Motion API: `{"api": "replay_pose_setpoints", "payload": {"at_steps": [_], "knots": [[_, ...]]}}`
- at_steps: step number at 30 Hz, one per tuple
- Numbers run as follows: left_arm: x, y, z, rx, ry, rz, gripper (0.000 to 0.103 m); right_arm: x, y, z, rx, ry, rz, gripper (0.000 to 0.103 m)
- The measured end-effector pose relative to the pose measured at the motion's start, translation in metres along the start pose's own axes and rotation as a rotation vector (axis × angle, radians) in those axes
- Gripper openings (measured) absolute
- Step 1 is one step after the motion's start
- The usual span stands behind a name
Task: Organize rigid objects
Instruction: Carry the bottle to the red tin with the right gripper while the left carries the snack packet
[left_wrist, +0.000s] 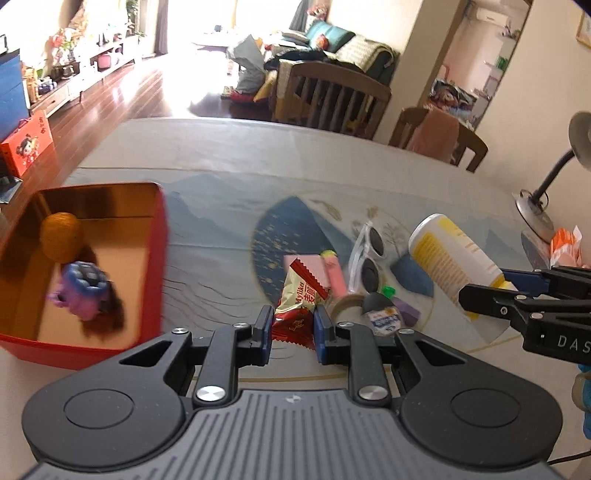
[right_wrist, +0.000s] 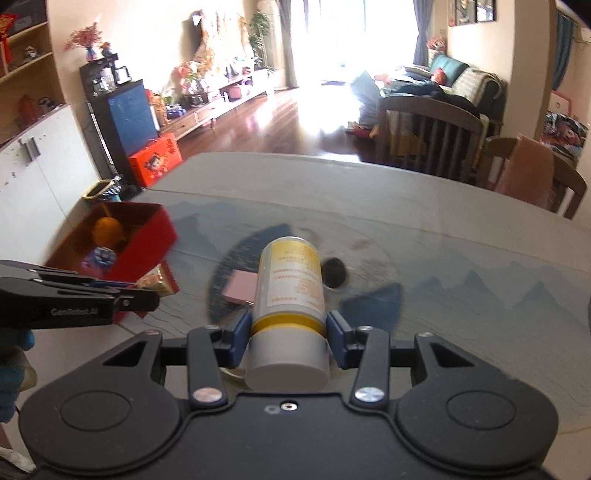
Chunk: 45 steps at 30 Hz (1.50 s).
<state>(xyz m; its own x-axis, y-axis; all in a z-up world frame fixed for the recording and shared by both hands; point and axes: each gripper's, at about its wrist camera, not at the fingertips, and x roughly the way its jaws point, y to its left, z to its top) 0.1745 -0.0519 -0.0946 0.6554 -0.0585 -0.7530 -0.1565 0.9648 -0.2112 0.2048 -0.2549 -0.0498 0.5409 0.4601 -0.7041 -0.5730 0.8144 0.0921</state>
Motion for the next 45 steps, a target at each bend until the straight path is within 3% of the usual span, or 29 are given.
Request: {"api": "replay_pose_setpoints", "payload": {"at_steps": [14, 25, 33, 45], "knots": [[-0.043, 0.100, 0.004, -0.066, -0.048, 0.076, 0.021, 0.033, 0.107, 0.044, -0.100, -0.031, 0.078, 0.044], [-0.045, 0.172, 0.006, -0.090, -0.026, 0.139, 0.021, 0.081, 0.178, 0.062, -0.131, 0.007, 0.114, 0.044], [-0.019, 0.193, 0.019, -0.022, 0.005, 0.174, 0.021, 0.127, 0.209, 0.077, -0.178, 0.055, 0.075, 0.044], [0.021, 0.200, 0.029, 0.048, 0.094, 0.161, 0.021, 0.179, 0.231, 0.077, -0.245, 0.135, 0.026, 0.044]]}}
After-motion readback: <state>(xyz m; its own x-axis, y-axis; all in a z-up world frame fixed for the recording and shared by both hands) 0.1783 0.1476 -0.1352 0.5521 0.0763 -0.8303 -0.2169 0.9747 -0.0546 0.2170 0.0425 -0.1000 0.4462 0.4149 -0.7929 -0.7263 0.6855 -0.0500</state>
